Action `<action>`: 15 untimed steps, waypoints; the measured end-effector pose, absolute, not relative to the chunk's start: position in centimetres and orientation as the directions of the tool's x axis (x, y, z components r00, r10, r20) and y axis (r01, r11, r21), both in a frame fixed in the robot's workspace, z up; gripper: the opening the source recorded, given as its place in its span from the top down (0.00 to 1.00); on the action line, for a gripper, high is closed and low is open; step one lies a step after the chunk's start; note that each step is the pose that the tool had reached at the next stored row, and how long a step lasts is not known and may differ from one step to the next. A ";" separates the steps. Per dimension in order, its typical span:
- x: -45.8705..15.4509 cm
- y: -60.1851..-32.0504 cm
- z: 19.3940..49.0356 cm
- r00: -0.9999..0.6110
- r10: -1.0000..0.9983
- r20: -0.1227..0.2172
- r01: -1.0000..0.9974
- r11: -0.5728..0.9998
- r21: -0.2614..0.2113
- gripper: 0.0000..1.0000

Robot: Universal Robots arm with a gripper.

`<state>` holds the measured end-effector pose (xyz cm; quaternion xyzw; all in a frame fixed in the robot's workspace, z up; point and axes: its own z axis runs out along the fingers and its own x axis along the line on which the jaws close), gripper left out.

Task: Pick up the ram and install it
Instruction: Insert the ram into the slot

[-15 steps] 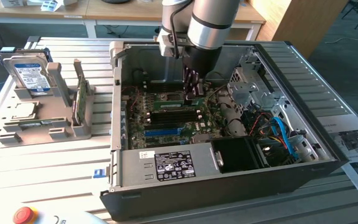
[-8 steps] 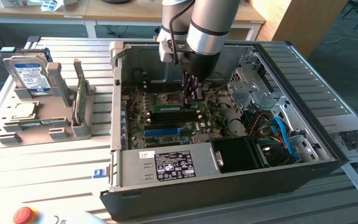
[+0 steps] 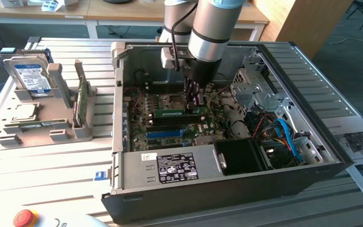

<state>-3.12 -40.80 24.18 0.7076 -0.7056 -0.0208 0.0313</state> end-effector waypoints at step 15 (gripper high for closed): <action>-3.1 -40.8 23.9 0.003 -1.000 0.015 -0.997 -0.002 0.074 0.88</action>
